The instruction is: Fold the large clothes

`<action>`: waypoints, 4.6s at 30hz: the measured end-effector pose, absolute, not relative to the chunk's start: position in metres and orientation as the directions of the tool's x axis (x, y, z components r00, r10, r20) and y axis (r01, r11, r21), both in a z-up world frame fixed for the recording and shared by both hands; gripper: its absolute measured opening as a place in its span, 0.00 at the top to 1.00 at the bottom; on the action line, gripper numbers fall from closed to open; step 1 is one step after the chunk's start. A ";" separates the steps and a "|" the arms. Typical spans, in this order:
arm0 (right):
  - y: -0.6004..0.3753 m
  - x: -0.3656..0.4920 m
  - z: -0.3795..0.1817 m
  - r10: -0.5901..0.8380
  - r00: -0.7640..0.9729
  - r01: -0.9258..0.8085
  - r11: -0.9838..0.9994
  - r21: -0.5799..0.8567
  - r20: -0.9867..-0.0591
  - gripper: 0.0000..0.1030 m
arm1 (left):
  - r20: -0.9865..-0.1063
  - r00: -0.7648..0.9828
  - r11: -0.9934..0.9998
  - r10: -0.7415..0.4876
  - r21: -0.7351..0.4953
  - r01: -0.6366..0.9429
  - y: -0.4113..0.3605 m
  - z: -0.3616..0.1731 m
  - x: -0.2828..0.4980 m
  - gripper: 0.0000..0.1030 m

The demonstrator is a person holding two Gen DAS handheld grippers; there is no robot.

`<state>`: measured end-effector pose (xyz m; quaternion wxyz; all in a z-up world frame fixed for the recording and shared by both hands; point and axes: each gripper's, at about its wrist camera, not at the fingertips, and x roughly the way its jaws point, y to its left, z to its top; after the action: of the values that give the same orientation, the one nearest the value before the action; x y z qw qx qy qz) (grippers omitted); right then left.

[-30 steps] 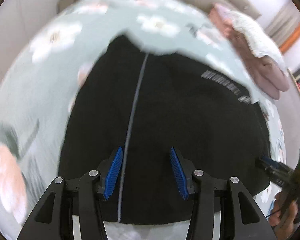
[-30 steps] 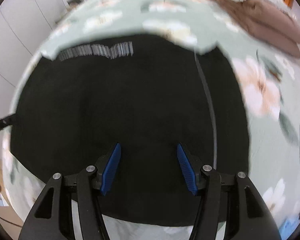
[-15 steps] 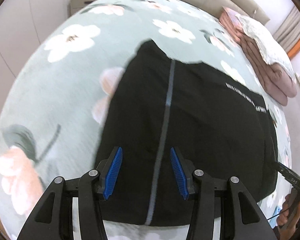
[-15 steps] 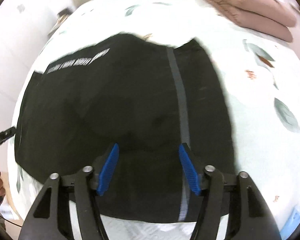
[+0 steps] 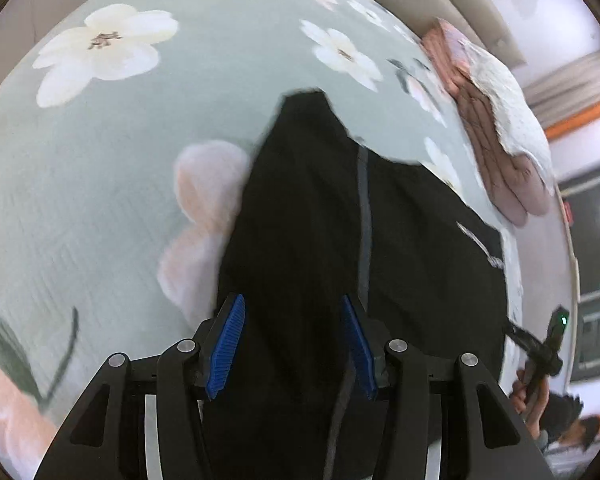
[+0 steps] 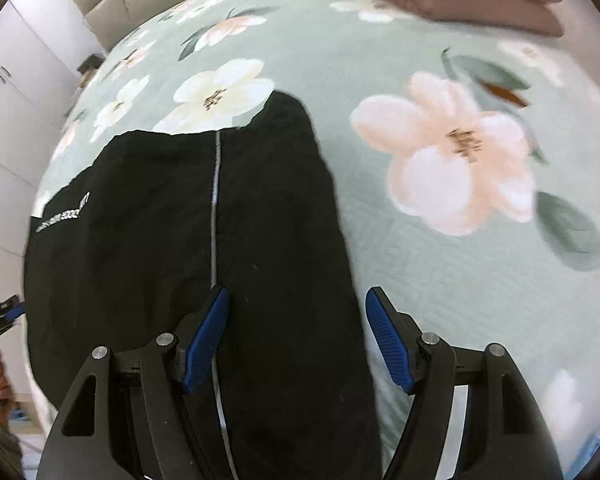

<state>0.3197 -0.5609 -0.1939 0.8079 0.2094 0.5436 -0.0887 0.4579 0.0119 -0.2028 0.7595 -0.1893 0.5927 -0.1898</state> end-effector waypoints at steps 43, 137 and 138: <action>-0.557 0.304 -0.177 0.456 0.564 0.109 0.785 0.609 -0.688 0.73 | -0.569 0.326 0.642 -0.755 -0.741 0.194 -0.018 -0.150 0.394 0.78; -0.198 0.004 -0.010 -0.139 0.697 0.207 0.978 0.012 -0.704 0.10 | -0.548 0.836 0.991 0.026 0.123 0.050 -0.017 0.026 -0.019 0.13; -0.197 0.002 -0.005 -0.150 0.703 0.209 0.978 0.000 -0.695 0.10 | -0.543 0.839 0.992 0.021 0.114 0.049 -0.014 0.031 -0.023 0.13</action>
<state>0.0019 -0.1965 -0.0046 0.9220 0.0393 0.3725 -0.0975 -0.0227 -0.0145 0.0311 0.9570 0.0618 0.2834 -0.0073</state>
